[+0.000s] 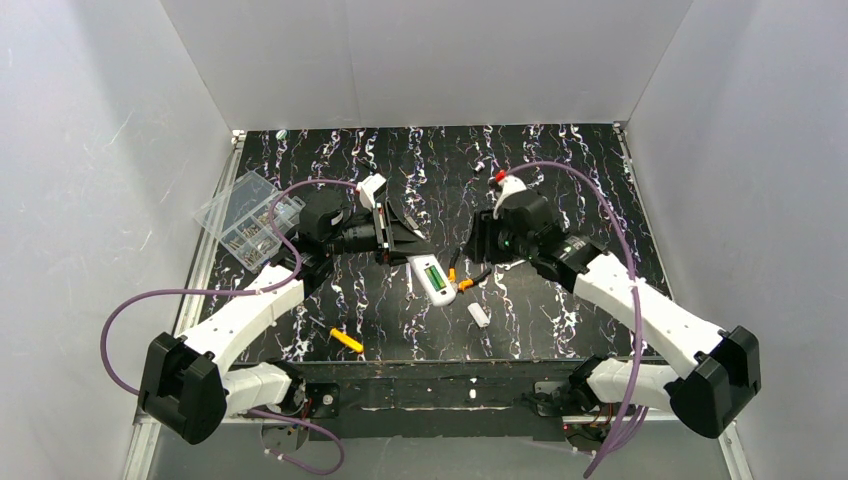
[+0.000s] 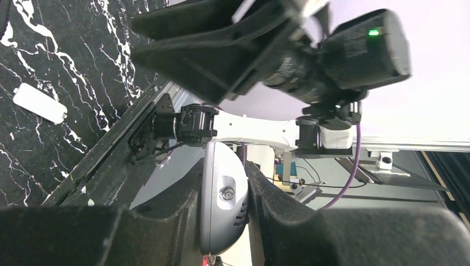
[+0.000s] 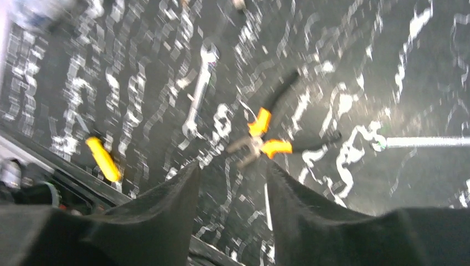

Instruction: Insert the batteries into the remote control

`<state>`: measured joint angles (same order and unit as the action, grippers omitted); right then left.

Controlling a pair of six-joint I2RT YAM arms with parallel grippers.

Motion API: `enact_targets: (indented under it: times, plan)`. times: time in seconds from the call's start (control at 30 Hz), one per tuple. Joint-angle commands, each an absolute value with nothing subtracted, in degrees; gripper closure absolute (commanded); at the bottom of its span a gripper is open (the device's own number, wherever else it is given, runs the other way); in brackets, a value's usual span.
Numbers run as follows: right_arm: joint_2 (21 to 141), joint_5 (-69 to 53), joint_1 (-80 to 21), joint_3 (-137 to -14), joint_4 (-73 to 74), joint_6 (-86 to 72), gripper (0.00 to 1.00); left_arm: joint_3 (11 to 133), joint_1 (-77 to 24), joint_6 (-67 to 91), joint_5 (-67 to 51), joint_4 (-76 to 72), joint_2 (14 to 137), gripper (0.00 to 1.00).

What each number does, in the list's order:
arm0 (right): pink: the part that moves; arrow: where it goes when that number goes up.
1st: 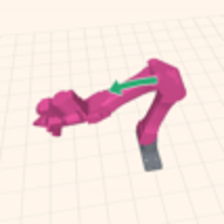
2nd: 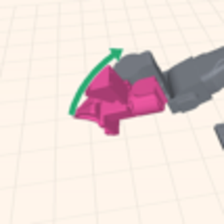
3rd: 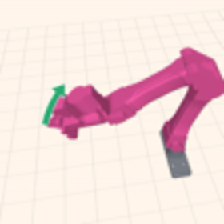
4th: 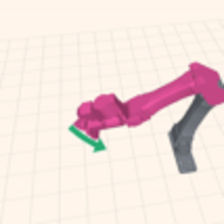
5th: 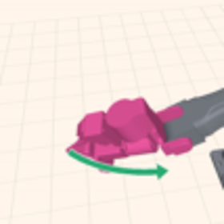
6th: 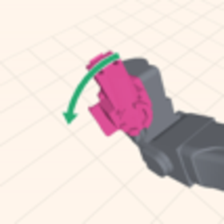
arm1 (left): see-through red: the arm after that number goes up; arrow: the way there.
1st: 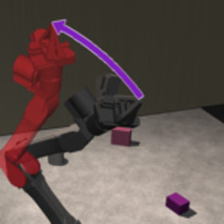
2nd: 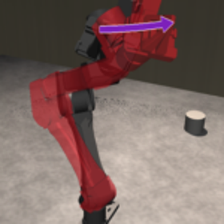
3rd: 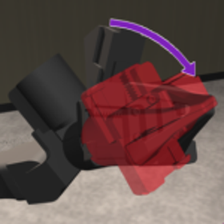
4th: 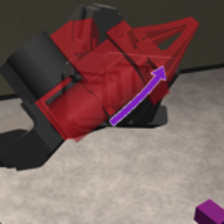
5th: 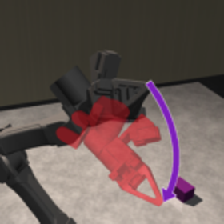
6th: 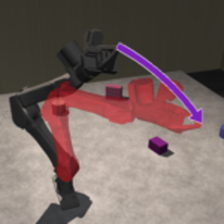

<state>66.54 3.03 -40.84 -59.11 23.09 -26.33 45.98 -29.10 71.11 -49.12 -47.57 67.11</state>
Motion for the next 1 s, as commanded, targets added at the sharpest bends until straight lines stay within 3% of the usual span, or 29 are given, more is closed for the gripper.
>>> enact_targets:
  times: [0.0,0.1,0.27,0.97]
  plan:
    - [66.50,5.08,-40.83,-51.71,28.47,-29.76,0.35,48.16,-29.27,69.77,-52.43,-48.64,64.83,1.00]
    - [66.61,4.25,-41.91,-45.87,27.06,-31.48,0.26,48.08,-29.27,69.96,-52.61,-49.14,64.97,1.00]
    - [68.97,9.67,-47.78,-43.05,27.37,-31.34,0.24,48.89,-29.28,70.40,-53.46,-50.13,65.93,1.00]
    - [79.22,11.12,-51.64,-39.90,19.33,-24.68,0.48,48.97,-29.27,71.38,-53.37,-51.75,67.14,1.00]
